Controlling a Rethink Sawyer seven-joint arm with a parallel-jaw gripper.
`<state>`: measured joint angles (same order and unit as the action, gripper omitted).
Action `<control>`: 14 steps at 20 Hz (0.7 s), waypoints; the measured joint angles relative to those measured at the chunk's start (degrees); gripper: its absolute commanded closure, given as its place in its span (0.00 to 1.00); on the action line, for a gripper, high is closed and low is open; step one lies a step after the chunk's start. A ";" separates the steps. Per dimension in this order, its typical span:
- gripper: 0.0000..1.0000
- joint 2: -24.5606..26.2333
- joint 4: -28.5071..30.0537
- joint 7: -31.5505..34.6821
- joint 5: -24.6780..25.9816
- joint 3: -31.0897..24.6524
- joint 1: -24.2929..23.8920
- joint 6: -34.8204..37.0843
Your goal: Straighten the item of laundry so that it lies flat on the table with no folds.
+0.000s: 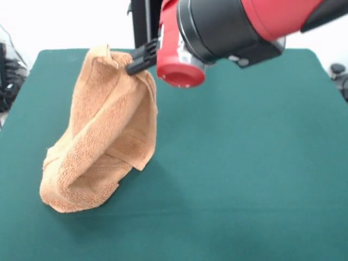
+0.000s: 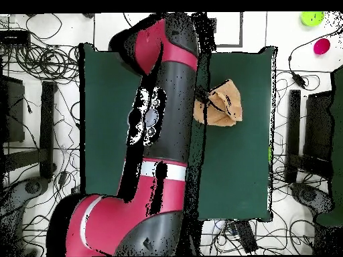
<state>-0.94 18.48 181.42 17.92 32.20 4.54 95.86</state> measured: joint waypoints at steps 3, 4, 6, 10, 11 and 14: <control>1.00 1.33 -0.79 2.06 0.00 0.17 -0.06 0.00; 1.00 1.70 -0.96 2.39 0.00 0.25 -0.06 0.00; 1.00 2.78 -1.56 2.91 0.01 0.76 -0.12 0.01; 1.00 4.87 -2.84 3.47 0.87 2.07 -0.30 0.00; 1.00 5.27 -3.06 3.62 1.11 2.27 -0.37 0.00; 1.00 6.97 -4.05 4.45 1.64 3.29 -0.88 0.00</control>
<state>6.03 14.43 185.87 19.56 35.49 3.65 95.86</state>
